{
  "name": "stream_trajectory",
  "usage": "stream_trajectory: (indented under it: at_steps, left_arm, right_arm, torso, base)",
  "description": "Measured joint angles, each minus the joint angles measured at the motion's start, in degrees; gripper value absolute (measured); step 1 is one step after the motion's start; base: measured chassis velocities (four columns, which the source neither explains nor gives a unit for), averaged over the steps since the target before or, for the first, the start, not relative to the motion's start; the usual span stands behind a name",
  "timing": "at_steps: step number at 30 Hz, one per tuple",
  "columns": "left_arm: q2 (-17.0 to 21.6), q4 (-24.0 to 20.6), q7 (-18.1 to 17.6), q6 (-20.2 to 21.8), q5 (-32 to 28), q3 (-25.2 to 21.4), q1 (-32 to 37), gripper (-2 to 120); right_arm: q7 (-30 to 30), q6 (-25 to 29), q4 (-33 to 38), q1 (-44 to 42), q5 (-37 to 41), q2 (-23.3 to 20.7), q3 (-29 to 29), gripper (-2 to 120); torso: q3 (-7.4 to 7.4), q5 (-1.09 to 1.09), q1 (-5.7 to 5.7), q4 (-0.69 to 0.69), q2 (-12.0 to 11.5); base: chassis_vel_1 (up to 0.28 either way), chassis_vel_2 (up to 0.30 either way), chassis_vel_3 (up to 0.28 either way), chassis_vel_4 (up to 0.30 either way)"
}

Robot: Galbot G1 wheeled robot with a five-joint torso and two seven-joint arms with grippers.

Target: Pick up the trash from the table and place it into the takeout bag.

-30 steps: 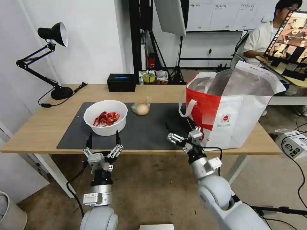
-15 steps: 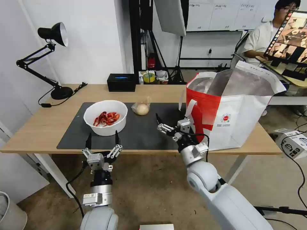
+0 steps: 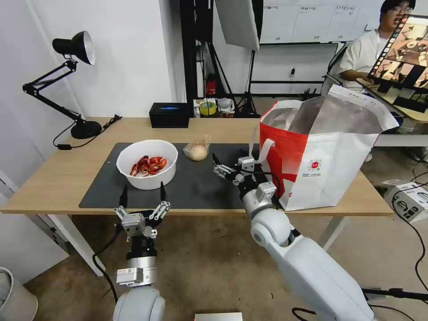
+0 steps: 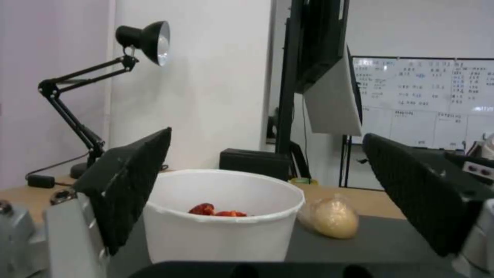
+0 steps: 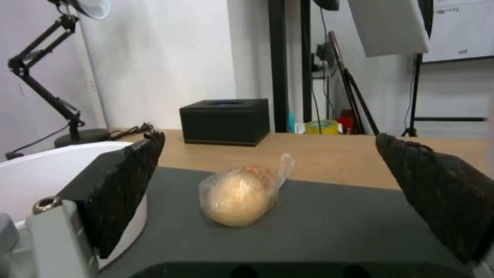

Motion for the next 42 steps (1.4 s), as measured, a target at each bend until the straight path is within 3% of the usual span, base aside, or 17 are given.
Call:
stream_trajectory:
  at_steps: [17, 42]
  left_arm:
    - [0.1, 0.9, 0.0, -0.2, -0.6, -0.5, -0.7, 100]
    - [0.6, 0.7, 0.0, -0.4, -1.8, -1.2, -0.6, 100]
  right_arm:
    - [1.0, -1.4, -12.4, 11.7, 4.1, 3.8, -5.6, 100]
    - [0.6, -2.2, -28.8, 19.8, 5.9, 12.0, -9.5, 100]
  torso:
    - [0.0, 0.0, -0.01, 0.0, 0.0]
    - [0.0, 0.0, -0.01, 0.0, 0.0]
  base:
    - [0.0, 0.0, 0.0, 0.0]
    - [0.0, 0.0, 0.0, 0.0]
